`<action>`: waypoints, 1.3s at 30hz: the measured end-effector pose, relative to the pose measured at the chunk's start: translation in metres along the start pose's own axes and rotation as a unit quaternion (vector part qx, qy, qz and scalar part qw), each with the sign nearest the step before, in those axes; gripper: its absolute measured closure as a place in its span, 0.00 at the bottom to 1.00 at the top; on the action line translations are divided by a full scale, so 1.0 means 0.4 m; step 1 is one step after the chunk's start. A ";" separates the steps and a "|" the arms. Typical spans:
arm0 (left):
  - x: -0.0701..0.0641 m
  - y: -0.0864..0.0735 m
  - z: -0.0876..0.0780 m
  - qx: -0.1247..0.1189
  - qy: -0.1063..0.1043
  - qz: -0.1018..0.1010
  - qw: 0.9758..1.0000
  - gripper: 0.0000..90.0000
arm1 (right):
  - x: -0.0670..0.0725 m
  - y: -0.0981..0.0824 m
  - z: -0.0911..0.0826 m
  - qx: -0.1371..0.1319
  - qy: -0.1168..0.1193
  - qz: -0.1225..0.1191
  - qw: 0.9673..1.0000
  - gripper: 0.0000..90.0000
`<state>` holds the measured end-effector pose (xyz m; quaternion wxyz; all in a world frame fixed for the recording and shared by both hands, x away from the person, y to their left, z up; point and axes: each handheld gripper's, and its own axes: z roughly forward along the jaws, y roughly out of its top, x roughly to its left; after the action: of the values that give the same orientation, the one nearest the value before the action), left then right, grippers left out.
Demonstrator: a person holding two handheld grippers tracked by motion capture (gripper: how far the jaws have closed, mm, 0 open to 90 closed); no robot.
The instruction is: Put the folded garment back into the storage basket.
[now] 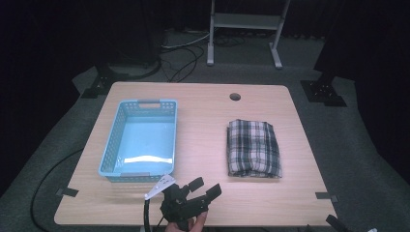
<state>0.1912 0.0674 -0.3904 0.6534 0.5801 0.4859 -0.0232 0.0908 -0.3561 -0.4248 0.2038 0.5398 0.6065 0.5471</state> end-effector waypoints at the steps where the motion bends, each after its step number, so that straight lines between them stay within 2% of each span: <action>1: 0.001 0.002 -0.001 -0.001 -0.001 0.000 1.000 0.19 | 0.001 0.004 -0.001 -0.003 0.000 0.000 1.000 0.05; 6: 0.007 0.000 -0.001 -0.002 0.000 -0.007 1.000 0.19 | 0.011 0.017 -0.007 -0.008 -0.001 -0.013 1.000 0.05; 11: 0.008 0.011 0.013 0.003 -0.023 -0.021 1.000 0.19 | 0.010 0.032 -0.003 -0.006 0.004 -0.017 1.000 0.05; 15: 0.013 0.019 0.027 0.004 -0.028 -0.027 0.999 0.19 | 0.005 0.059 0.007 -0.012 0.003 -0.030 0.999 0.05; 29: 0.011 0.052 0.061 0.007 -0.043 -0.028 0.999 0.19 | 0.002 0.111 0.048 -0.012 0.017 -0.045 0.999 0.05; 39: 0.001 0.073 0.100 0.020 -0.054 -0.017 0.998 0.19 | 0.009 0.139 0.079 -0.007 0.029 -0.049 0.998 0.05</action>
<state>0.2333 0.0459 -0.3750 0.6668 0.5824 0.4589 -0.0756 0.1400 -0.3492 -0.3844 0.2165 0.4921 0.6336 0.5564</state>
